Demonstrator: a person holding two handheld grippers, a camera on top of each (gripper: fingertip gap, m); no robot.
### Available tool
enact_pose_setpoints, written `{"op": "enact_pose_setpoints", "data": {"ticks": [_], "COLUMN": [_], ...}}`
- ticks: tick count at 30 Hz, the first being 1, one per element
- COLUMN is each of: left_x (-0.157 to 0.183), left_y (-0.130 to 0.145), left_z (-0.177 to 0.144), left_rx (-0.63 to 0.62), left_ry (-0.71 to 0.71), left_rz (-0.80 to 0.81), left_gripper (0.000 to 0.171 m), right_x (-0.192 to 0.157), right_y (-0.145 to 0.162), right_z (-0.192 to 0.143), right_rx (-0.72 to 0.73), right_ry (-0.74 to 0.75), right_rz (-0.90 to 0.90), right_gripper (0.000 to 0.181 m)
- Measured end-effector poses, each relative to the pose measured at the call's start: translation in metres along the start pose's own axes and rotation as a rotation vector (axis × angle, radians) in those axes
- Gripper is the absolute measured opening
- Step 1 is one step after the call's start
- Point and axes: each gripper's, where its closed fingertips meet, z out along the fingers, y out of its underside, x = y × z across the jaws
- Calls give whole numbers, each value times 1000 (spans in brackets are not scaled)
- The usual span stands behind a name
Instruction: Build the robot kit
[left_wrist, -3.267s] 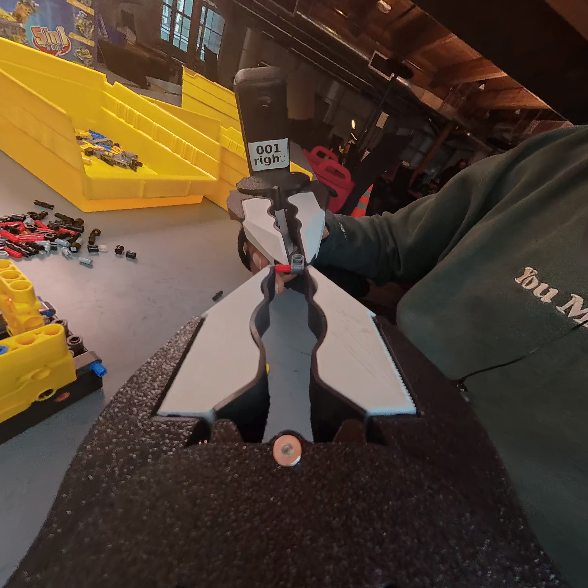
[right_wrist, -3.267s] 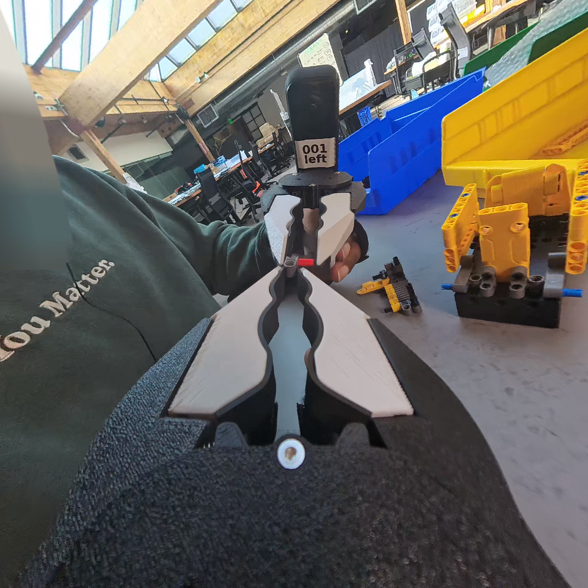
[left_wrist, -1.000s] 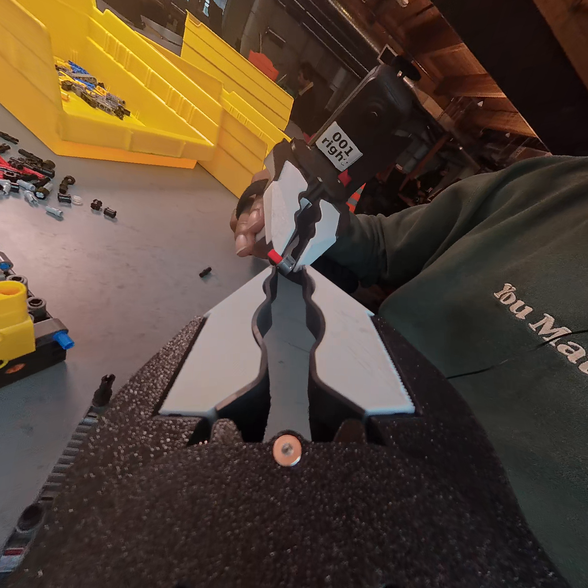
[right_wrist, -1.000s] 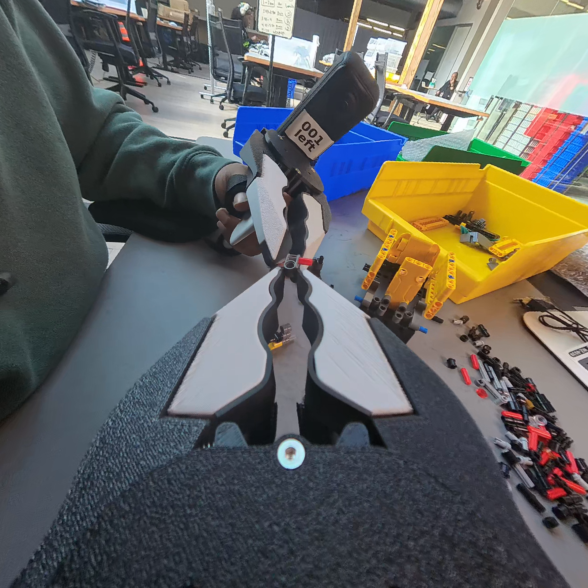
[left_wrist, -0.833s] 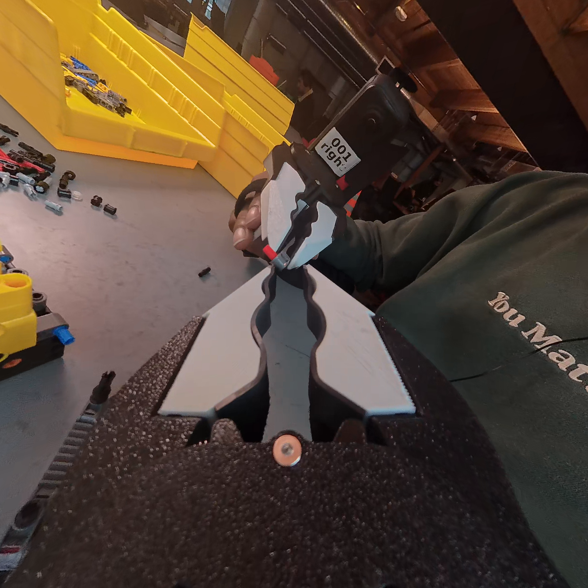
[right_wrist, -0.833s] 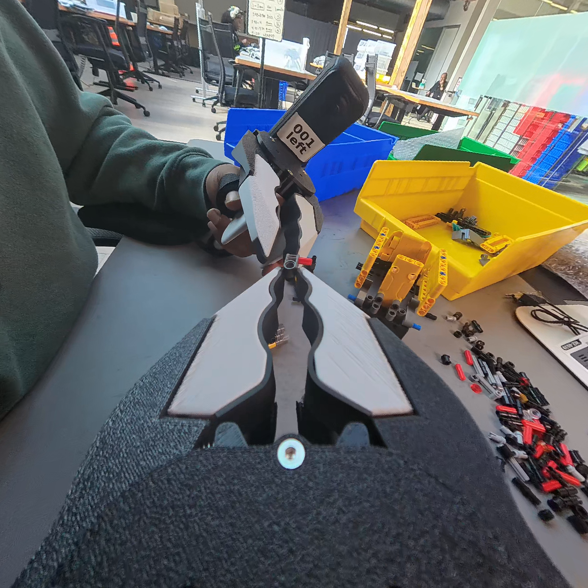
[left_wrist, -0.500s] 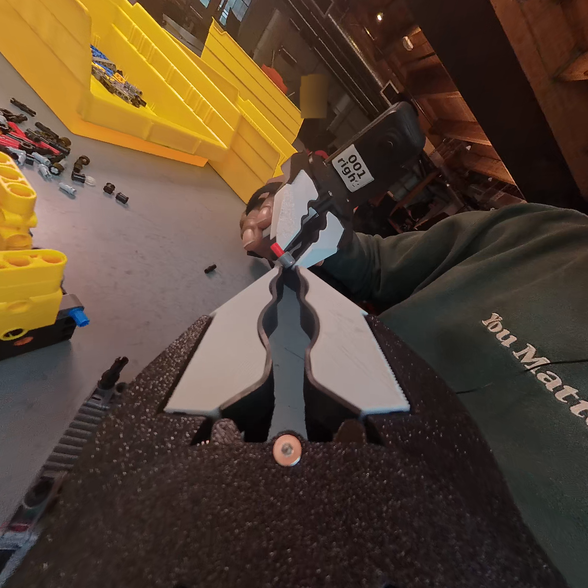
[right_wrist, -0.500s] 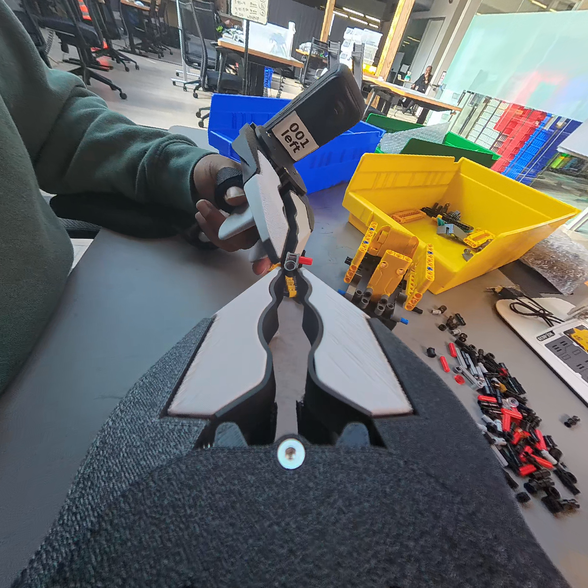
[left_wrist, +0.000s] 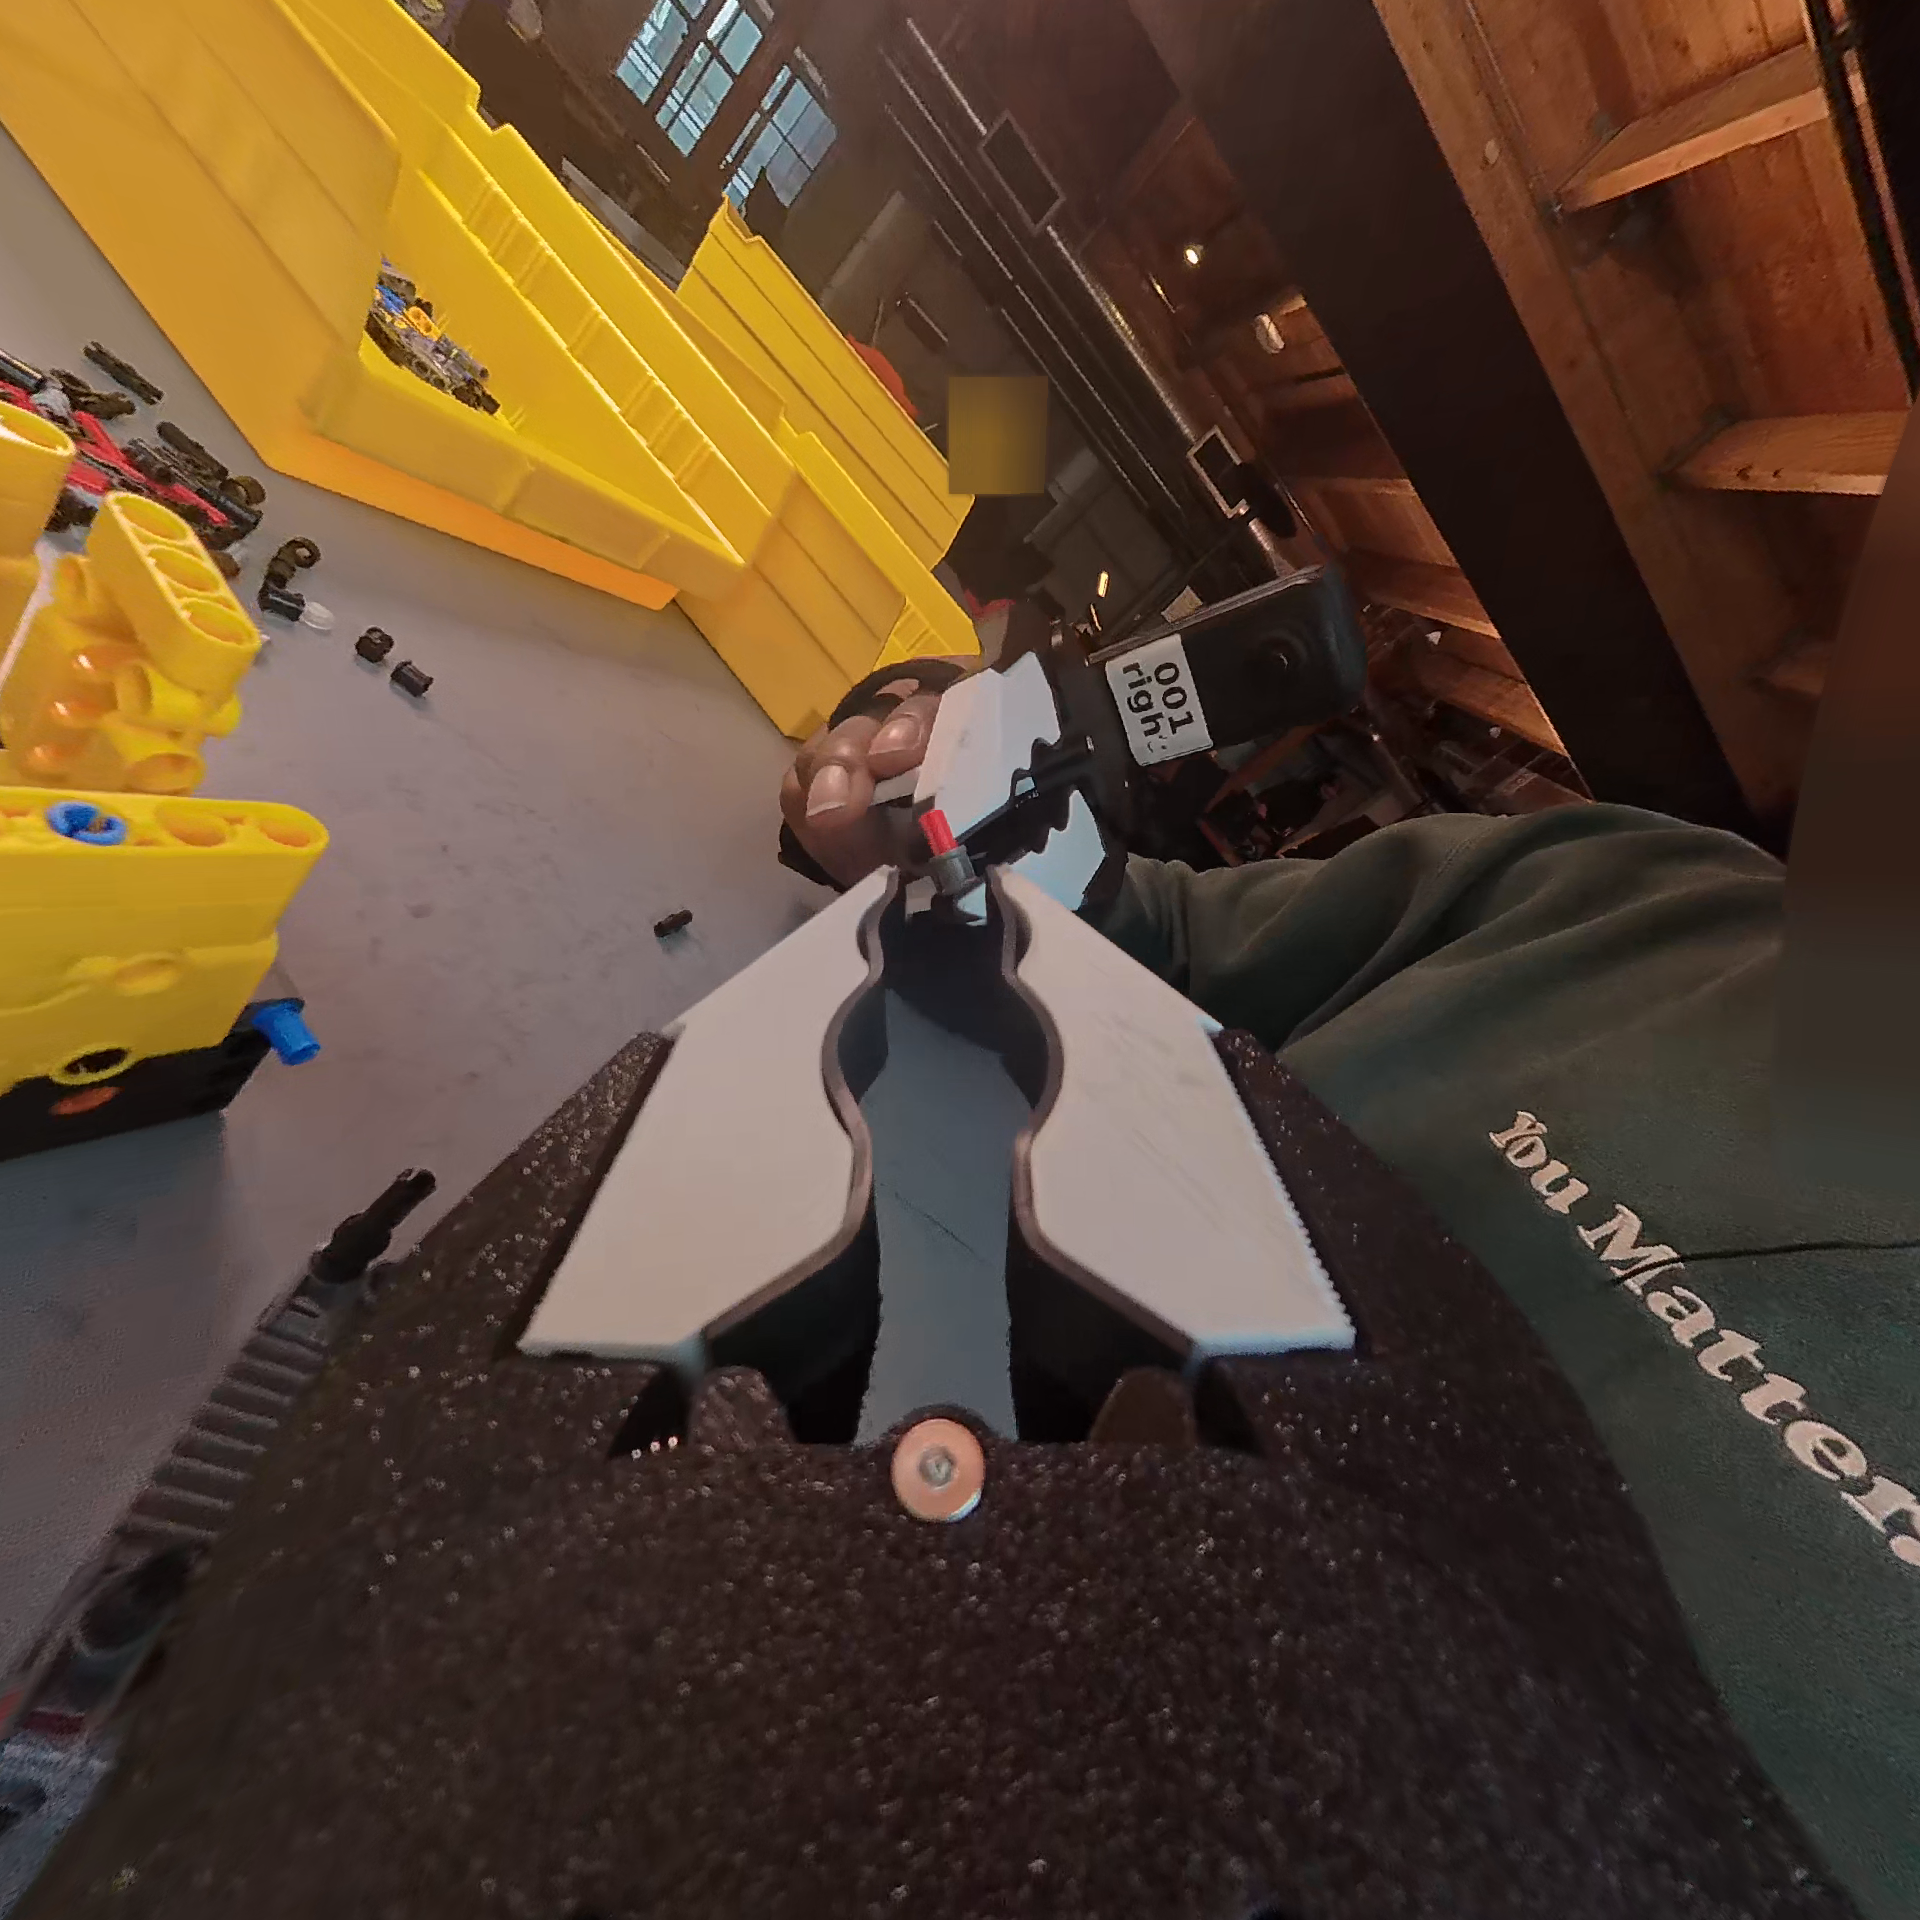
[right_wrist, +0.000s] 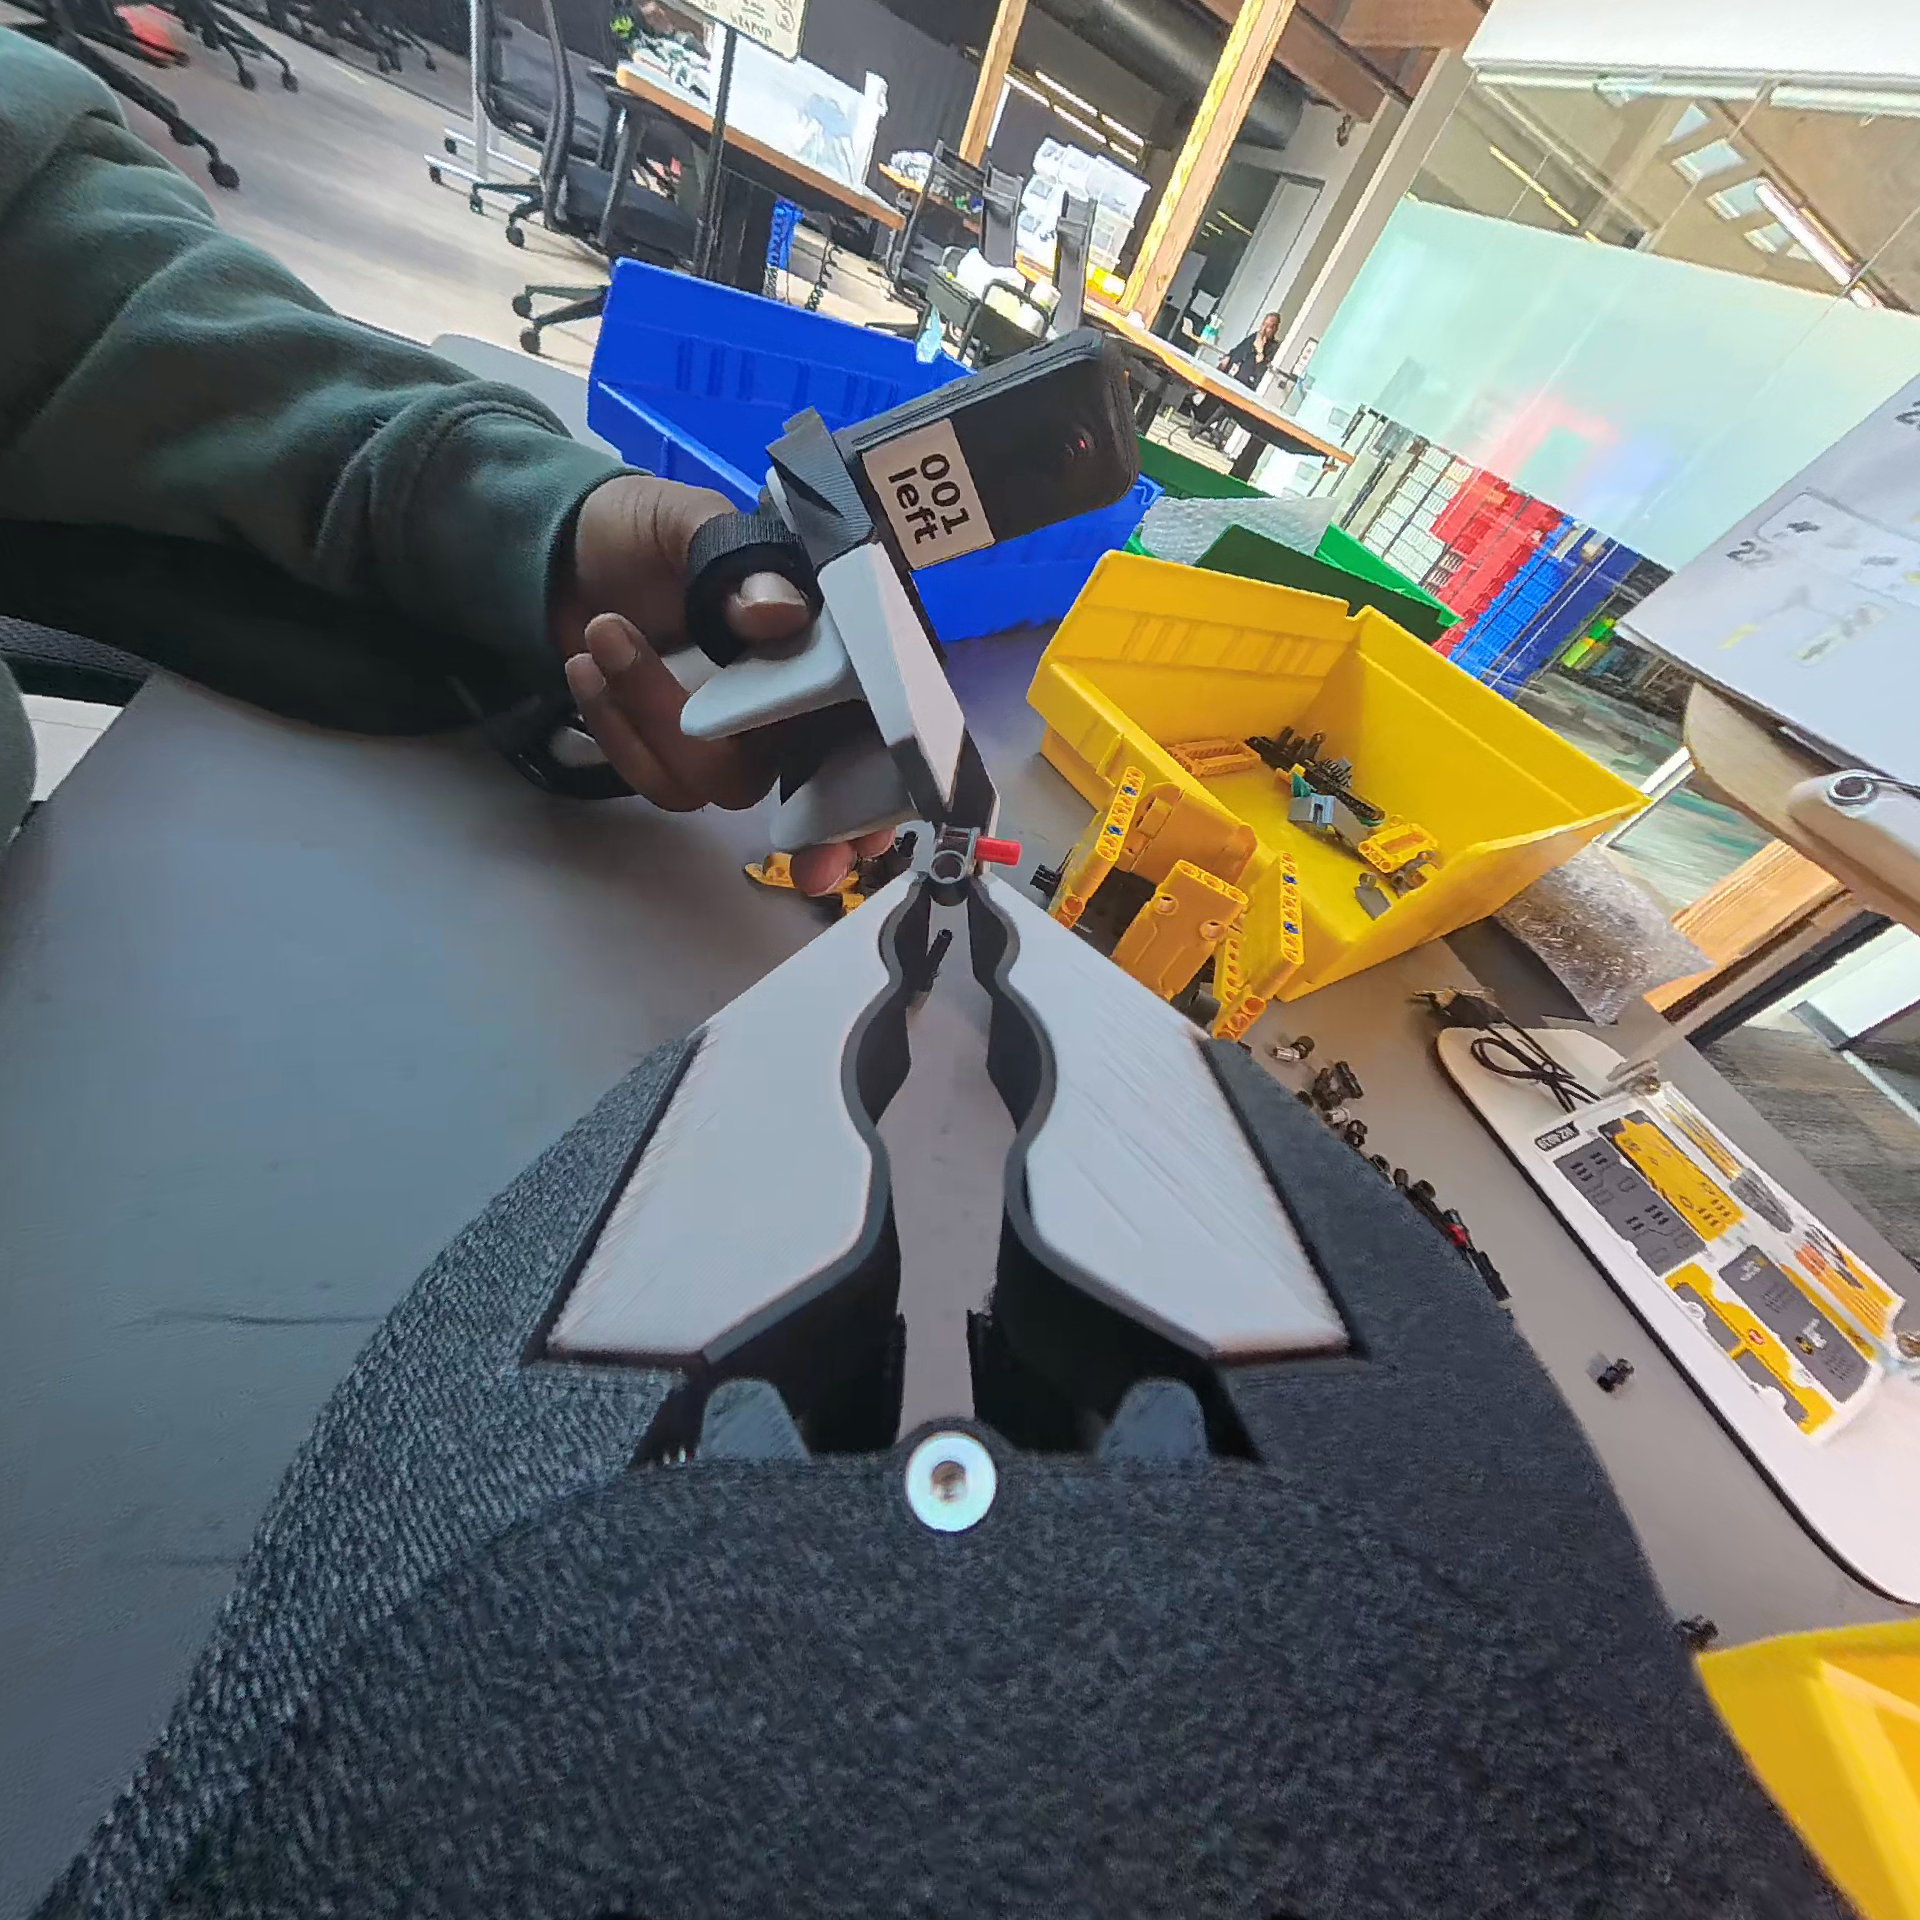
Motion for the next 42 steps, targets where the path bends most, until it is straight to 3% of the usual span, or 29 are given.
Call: {"op": "enact_pose_setpoints", "data": {"ticks": [9, 14, 21, 29, 36, 42], "left_x": [-6, -13, -10, -7, -5, -4], "left_y": [8, 18, 42, 30, 34, 34], "left_z": [2, 1, 8, 5, 6, 6], "left_rx": [-56, -158, -297, -226, -251, -245], "left_ry": [-44, -154, -160, -149, -149, -140], "left_rz": [46, 262, 407, 383, 414, 407], "left_gripper": [6, 6, 6, 6, 6, 6], "right_x": [-6, -9, -28, -25, -26, -30], "right_y": [11, 5, 23, 22, 20, 21], "right_z": [2, -6, -4, -5, -5, -4], "right_rx": [-69, -24, -127, -125, -110, -114], "right_ry": [-15, -107, -202, -188, -200, -217], "right_rz": [-86, 62, 36, 17, 54, 48], "right_gripper": [11, 18, 18, 8, 14, 5]}}
